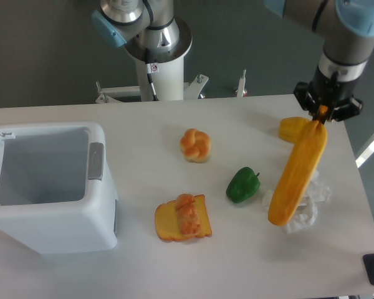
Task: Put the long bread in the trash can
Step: 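Grip the long yellow bread loaf and lift it off the table, then carry the held bread loaf over the white trash bin opening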
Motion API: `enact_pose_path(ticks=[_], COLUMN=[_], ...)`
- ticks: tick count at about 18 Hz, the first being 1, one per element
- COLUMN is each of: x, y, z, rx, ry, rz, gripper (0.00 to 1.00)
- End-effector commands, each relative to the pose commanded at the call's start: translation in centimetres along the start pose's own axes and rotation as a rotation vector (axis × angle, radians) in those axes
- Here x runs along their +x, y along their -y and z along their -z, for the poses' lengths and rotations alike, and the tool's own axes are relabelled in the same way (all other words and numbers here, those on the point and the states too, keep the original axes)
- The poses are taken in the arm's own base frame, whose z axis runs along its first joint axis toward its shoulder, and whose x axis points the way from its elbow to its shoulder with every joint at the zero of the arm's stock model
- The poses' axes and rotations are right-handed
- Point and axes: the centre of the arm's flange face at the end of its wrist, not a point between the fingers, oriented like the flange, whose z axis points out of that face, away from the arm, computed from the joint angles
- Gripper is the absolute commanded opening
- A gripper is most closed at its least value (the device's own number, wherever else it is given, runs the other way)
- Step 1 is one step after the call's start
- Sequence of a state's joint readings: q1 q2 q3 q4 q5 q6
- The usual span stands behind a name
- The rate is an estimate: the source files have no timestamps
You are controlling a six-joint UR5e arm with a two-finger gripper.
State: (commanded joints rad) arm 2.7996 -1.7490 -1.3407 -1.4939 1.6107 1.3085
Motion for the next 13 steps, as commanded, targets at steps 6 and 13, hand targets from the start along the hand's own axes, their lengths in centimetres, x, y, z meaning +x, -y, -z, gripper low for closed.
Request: enact_pose_path(ticks=[6,13], x=[7.0,15.6], y=[2.1,5.5], z=[6.7,13.6], rx=[0.031,0.168], ry=[0.024,0.070], rz=[-0.052,-0.033], gripper=[0.01,0.00])
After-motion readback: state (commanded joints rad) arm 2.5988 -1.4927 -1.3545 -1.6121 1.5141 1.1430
